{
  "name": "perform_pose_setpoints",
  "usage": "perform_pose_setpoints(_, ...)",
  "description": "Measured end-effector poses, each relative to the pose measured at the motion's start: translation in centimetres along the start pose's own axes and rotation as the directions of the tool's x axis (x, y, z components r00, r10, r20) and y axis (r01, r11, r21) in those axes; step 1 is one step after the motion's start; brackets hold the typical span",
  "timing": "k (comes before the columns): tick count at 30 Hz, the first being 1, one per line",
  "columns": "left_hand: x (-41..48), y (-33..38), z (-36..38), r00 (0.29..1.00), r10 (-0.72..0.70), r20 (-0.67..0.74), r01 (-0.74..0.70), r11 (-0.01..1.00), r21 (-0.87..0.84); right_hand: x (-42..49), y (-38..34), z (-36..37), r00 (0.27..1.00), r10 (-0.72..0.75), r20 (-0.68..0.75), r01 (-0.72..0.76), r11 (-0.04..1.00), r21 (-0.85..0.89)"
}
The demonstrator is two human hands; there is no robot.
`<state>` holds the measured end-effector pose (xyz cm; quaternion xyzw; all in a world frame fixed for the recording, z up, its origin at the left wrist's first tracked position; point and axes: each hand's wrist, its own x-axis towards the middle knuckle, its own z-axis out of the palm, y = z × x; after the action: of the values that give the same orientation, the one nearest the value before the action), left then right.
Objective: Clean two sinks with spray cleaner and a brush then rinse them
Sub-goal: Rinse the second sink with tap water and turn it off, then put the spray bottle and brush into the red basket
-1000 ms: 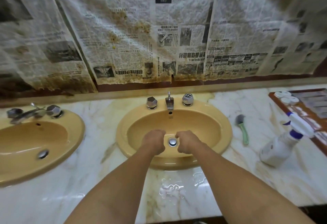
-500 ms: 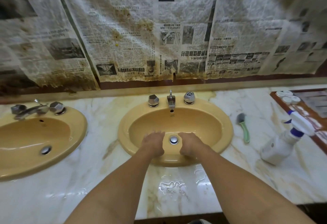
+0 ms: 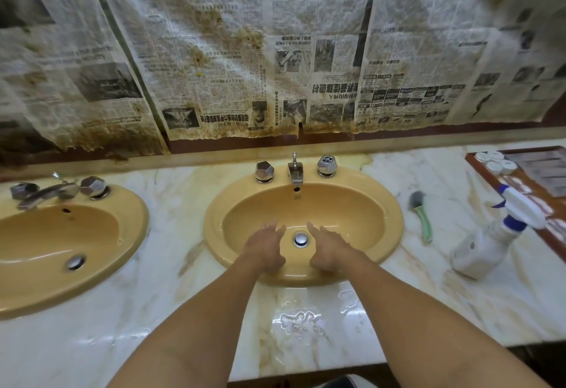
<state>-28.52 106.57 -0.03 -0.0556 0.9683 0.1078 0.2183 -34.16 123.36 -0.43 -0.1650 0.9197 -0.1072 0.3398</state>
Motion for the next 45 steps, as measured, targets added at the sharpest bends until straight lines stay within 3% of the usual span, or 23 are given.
perform_pose_setpoints(7, 0.9, -0.7, 1.5, 0.991, -0.025, -0.131, 0.001, 0.984, -0.180, -0.5, 2.8, 1.5, 0.977, 0.042, -0.210, -0.043, 0.999, 0.002)
perform_pose_setpoints(12, 1.4, -0.2, 2.0, 0.975, -0.002, -0.221, -0.062, 0.958, -0.279, -1.3, 3.1, 1.7, 0.899, 0.036, -0.436, -0.011, 0.998, 0.058)
perform_pose_setpoints(14, 1.9, 0.2, 2.0, 0.979, 0.069, -0.192, -0.106, 0.976, -0.188, -1.2, 2.6, 1.6, 0.899, 0.048, -0.435, 0.004, 0.993, 0.118)
perform_pose_setpoints(16, 2.7, 0.2, 2.2, 0.984, 0.157, -0.087, -0.162, 0.985, -0.058, -0.7, 1.9, 1.6, 0.945, 0.055, -0.323, -0.007, 0.989, 0.149)
perform_pose_setpoints(19, 3.6, 0.2, 2.4, 0.982, 0.189, -0.003, -0.189, 0.981, -0.028, -0.6, 1.0, 2.2, 0.979, 0.136, -0.153, -0.132, 0.991, 0.033)
perform_pose_setpoints(23, 4.4, 0.1, 3.0, 0.986, 0.142, -0.083, -0.152, 0.979, -0.136, -1.3, 2.2, 3.3, 0.969, 0.150, -0.198, -0.133, 0.986, 0.099)
perform_pose_setpoints(28, 4.8, 1.9, 4.0, 0.980, 0.178, -0.086, -0.195, 0.945, -0.264, -3.0, 6.3, 4.1, 0.918, 0.172, -0.358, -0.091, 0.969, 0.231)
perform_pose_setpoints(33, 5.2, 6.6, 4.2, 0.955, 0.246, -0.164, -0.290, 0.887, -0.360, -7.6, 11.4, 3.8, 0.723, 0.396, -0.566, -0.031, 0.838, 0.545)
perform_pose_setpoints(40, 7.3, 17.3, 4.4, 0.934, 0.296, -0.201, -0.350, 0.872, -0.343, -11.1, 18.6, 0.2, 0.354, 0.550, -0.757, 0.035, 0.801, 0.598)
perform_pose_setpoints(43, 9.0, 22.2, 4.5, 0.935, 0.310, -0.172, -0.351, 0.874, -0.335, -11.4, 21.5, -1.3, 0.201, 0.618, -0.760, 0.078, 0.763, 0.641)
perform_pose_setpoints(45, 10.3, 25.0, 4.5, 0.949, 0.275, -0.156, -0.313, 0.883, -0.349, -11.4, 23.2, -2.4, 0.171, 0.682, -0.711, 0.135, 0.699, 0.702)
